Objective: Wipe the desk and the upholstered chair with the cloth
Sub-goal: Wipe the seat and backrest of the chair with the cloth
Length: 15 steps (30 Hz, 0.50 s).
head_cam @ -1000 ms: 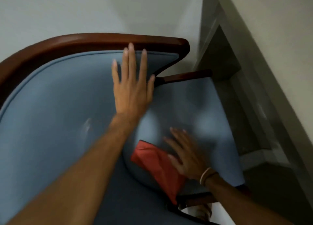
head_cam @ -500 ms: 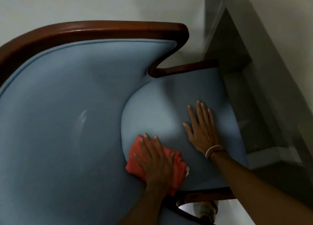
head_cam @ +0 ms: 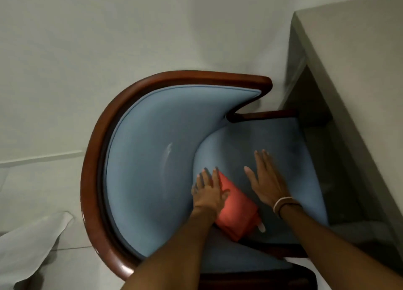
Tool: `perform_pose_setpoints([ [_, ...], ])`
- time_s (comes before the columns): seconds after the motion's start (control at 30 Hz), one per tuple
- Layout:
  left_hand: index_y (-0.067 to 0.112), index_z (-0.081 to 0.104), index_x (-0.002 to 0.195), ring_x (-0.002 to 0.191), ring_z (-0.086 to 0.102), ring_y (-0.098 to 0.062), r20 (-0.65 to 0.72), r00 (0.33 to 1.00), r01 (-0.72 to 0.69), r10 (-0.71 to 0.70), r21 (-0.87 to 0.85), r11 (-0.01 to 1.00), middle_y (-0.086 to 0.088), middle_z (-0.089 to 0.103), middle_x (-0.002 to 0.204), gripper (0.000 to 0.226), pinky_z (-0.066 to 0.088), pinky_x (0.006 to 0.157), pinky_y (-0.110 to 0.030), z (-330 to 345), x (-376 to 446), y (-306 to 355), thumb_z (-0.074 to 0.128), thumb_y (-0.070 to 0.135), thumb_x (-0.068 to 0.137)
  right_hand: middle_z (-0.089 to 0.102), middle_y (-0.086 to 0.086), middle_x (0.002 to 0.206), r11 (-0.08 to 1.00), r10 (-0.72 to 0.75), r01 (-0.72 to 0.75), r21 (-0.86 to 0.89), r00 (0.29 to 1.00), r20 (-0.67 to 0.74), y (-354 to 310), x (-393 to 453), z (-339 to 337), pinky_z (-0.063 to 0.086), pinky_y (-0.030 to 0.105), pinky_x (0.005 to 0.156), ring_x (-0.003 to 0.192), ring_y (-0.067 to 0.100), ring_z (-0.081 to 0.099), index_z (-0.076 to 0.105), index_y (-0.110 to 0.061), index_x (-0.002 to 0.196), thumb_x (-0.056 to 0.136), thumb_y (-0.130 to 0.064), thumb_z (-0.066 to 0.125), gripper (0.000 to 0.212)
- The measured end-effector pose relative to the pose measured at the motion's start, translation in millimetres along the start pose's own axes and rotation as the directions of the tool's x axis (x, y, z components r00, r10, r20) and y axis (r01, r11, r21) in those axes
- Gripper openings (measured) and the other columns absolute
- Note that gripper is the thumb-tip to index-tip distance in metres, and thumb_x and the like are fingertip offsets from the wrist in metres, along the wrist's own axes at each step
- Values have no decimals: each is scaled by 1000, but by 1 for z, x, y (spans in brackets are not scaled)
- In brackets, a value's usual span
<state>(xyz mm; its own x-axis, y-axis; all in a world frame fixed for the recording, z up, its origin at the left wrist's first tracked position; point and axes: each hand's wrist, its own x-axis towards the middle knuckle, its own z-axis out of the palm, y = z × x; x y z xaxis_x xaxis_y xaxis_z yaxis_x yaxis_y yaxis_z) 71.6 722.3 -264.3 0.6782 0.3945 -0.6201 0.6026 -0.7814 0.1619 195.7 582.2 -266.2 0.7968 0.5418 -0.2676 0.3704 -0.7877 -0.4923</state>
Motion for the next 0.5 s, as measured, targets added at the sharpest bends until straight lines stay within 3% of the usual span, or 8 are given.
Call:
perform_pose_setpoints([
  [0.07,25,-13,159,154,-6,-42,158,979,145,-132,-74,987,-17,-20,166,100,14,119,-65,16,-1,11,48,67,92,14,19,170,1000,13,-13,4,1000,13,-3,-3,2,17,43,128,159,31,10,20,-7,160,104,-44,44,71],
  [0.13,24,-19,158,152,-9,-46,226,955,204,-190,-42,978,-21,-27,164,115,19,115,-69,37,4,21,56,72,84,12,19,170,999,35,-34,-10,999,39,0,-7,8,18,44,128,159,31,9,19,-8,160,104,-46,43,72],
  [0.23,4,-17,156,146,3,-61,75,979,183,-190,89,979,-40,-15,159,120,20,116,-69,60,14,30,57,68,86,10,20,170,998,63,-63,0,996,67,13,-14,21,16,44,129,159,31,8,18,-9,160,104,-47,42,72],
  [0.33,-5,9,156,139,29,-64,-23,988,156,-156,255,954,-49,16,153,88,30,114,-66,61,21,36,52,46,98,14,22,169,995,95,-94,-16,993,65,23,-21,34,16,43,129,159,33,11,23,-6,159,104,-44,45,71],
  [0.43,2,51,141,119,63,-48,-126,991,85,-40,379,921,-33,59,135,58,57,95,-50,47,17,38,63,28,91,19,25,167,991,133,-133,-10,988,73,25,-25,44,16,43,129,158,35,15,26,-3,158,104,-42,47,70],
  [0.5,0,45,139,120,58,-44,-44,994,-85,98,234,968,-26,57,134,52,53,94,-47,47,16,42,58,21,93,17,24,168,988,153,-156,17,982,107,21,-25,41,16,42,129,158,34,14,25,-4,158,104,-42,46,70],
])
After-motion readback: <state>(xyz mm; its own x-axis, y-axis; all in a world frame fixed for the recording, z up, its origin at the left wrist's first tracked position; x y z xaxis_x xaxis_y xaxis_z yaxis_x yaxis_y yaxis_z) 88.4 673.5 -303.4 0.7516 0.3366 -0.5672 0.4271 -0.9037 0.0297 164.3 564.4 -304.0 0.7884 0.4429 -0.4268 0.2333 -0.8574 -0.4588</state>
